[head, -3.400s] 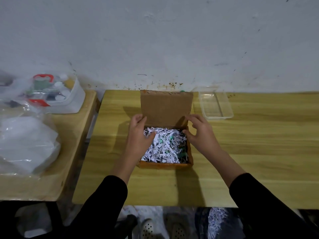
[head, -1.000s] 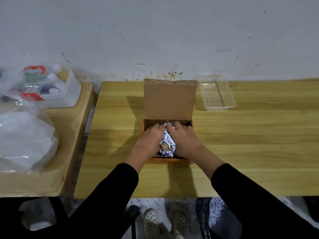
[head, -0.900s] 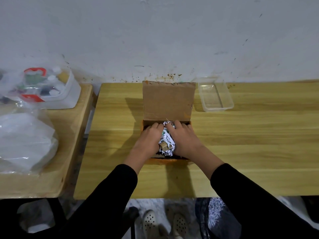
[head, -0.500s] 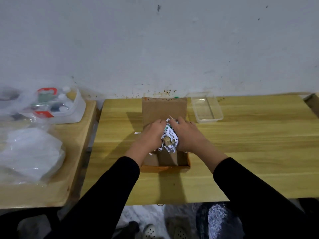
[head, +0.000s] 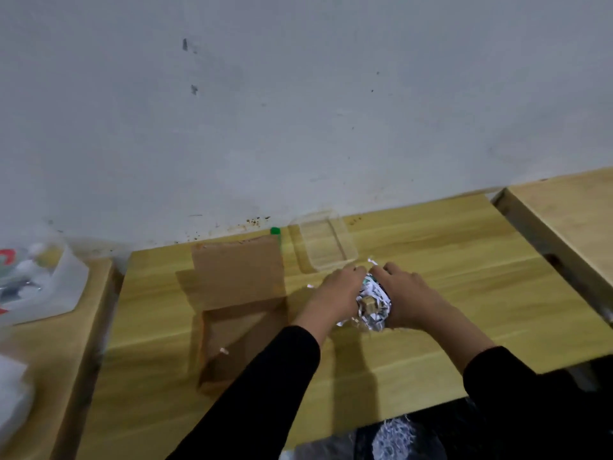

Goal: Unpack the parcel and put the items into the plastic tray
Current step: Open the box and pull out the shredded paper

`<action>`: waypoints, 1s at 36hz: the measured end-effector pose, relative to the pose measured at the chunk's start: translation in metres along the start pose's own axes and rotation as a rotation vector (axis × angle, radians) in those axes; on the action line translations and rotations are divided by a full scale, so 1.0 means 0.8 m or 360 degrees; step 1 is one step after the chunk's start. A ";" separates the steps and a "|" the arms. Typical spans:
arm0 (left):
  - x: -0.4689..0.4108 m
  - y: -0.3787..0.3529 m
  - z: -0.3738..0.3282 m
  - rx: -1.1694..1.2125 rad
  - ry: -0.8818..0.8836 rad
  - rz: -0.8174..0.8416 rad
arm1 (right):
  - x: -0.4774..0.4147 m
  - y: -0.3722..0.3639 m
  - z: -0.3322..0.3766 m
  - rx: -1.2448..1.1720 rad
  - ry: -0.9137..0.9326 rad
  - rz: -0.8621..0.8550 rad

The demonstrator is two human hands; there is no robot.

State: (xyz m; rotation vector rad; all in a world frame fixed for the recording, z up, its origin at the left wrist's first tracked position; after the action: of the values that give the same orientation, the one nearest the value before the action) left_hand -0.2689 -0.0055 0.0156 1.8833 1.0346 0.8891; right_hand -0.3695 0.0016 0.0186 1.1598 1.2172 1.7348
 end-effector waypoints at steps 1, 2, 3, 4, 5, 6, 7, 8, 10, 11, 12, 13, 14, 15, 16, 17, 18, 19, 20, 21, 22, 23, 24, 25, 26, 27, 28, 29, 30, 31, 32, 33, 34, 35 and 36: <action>-0.007 -0.020 -0.006 0.0001 -0.0003 0.0046 | 0.005 -0.015 -0.014 -0.0017 -0.0027 0.0042; -0.012 -0.040 -0.011 -0.0011 -0.0008 0.0092 | 0.008 -0.031 -0.025 -0.0033 -0.0048 0.0084; -0.017 -0.058 -0.014 -0.0026 -0.0013 0.0130 | 0.011 -0.046 -0.036 -0.0046 -0.0066 0.0123; -0.021 -0.073 -0.016 -0.0039 -0.0014 0.0154 | 0.012 -0.059 -0.045 -0.0057 -0.0077 0.0151; -0.025 -0.086 -0.016 -0.0047 -0.0013 0.0164 | 0.012 -0.071 -0.052 -0.0074 -0.0088 0.0166; -0.028 -0.097 -0.015 -0.0052 -0.0009 0.0170 | 0.011 -0.081 -0.057 -0.0103 -0.0099 0.0168; -0.031 -0.106 -0.013 -0.0059 -0.0007 0.0180 | 0.009 -0.090 -0.061 -0.0141 -0.0111 0.0166; -0.033 -0.114 -0.010 -0.0076 -0.0011 0.0194 | 0.007 -0.097 -0.064 -0.0180 -0.0122 0.0160; -0.038 -0.123 -0.004 -0.0127 -0.0020 0.0220 | 0.003 -0.110 -0.068 -0.0256 -0.0140 0.0158; -0.040 -0.125 -0.001 -0.0138 -0.0020 0.0229 | 0.001 -0.114 -0.069 -0.0304 -0.0154 0.0160; -0.042 -0.125 0.002 -0.0135 -0.0018 0.0239 | -0.002 -0.117 -0.071 -0.0359 -0.0172 0.0160; -0.043 -0.125 0.005 -0.0122 -0.0016 0.0246 | -0.003 -0.118 -0.072 -0.0409 -0.0183 0.0151; -0.043 -0.124 0.008 -0.0101 -0.0011 0.0252 | -0.005 -0.119 -0.074 -0.0444 -0.0184 0.0147; -0.042 -0.123 0.010 -0.0075 -0.0001 0.0261 | -0.006 -0.120 -0.075 -0.0458 -0.0176 0.0164; -0.041 -0.120 0.011 -0.0052 0.0011 0.0275 | -0.007 -0.121 -0.075 -0.0457 -0.0165 0.0201; -0.040 -0.118 0.012 -0.0034 0.0020 0.0293 | -0.007 -0.121 -0.076 -0.0455 -0.0147 0.0241; -0.039 -0.117 0.013 -0.0020 0.0028 0.0316 | -0.007 -0.121 -0.077 -0.0457 -0.0130 0.0269; -0.037 -0.115 0.013 -0.0007 0.0037 0.0343 | -0.006 -0.120 -0.078 -0.0469 -0.0121 0.0278; -0.035 -0.113 0.012 0.0004 0.0045 0.0370 | -0.003 -0.117 -0.079 -0.0489 -0.0124 0.0278; -0.032 -0.111 0.012 0.0013 0.0048 0.0392 | -0.001 -0.113 -0.080 -0.0508 -0.0128 0.0275; -0.030 -0.108 0.012 0.0016 0.0046 0.0410 | 0.001 -0.109 -0.082 -0.0517 -0.0130 0.0279; -0.027 -0.105 0.011 0.0014 0.0041 0.0423 | 0.003 -0.104 -0.082 -0.0516 -0.0128 0.0293; -0.025 -0.102 0.010 0.0011 0.0035 0.0433 | 0.005 -0.099 -0.082 -0.0509 -0.0127 0.0312; -0.022 -0.098 0.010 0.0010 0.0030 0.0437 | 0.007 -0.094 -0.081 -0.0499 -0.0123 0.0334; -0.020 -0.094 0.009 0.0015 0.0025 0.0436 | 0.010 -0.088 -0.079 -0.0487 -0.0119 0.0352; -0.017 -0.090 0.008 0.0030 0.0021 0.0431 | 0.013 -0.082 -0.077 -0.0480 -0.0115 0.0362; -0.015 -0.086 0.007 0.0051 0.0017 0.0426 | 0.015 -0.077 -0.075 -0.0481 -0.0114 0.0361; -0.012 -0.082 0.006 0.0071 0.0013 0.0424 | 0.018 -0.071 -0.072 -0.0487 -0.0112 0.0350; -0.009 -0.078 0.005 0.0085 0.0007 0.0423 | 0.021 -0.064 -0.069 -0.0489 -0.0108 0.0332; -0.007 -0.074 0.004 0.0088 -0.0002 0.0422 | 0.023 -0.058 -0.066 -0.0485 -0.0099 0.0309; -0.004 -0.069 0.003 0.0084 -0.0014 0.0416 | 0.025 -0.051 -0.062 -0.0476 -0.0086 0.0279; -0.001 -0.064 0.001 0.0086 -0.0028 0.0404 | 0.027 -0.044 -0.058 -0.0465 -0.0073 0.0241; 0.002 -0.057 0.001 0.0099 -0.0040 0.0387 | 0.028 -0.036 -0.052 -0.0455 -0.0059 0.0198; 0.005 -0.051 0.001 0.0122 -0.0045 0.0366 | 0.029 -0.029 -0.047 -0.0451 -0.0048 0.0156; 0.009 -0.044 0.002 0.0146 -0.0039 0.0339 | 0.030 -0.021 -0.040 -0.0450 -0.0037 0.0118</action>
State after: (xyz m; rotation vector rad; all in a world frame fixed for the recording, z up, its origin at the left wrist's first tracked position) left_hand -0.2758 0.0129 -0.0147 2.1053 0.8844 0.9501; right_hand -0.4073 0.0186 0.0039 1.0634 0.8893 1.8721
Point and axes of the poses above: each hand's wrist, its own x-axis away from the middle knuckle, its own y-axis out of the back of the hand, z = x × y, the point moved 6 cm from there along -x, towards the middle knuckle
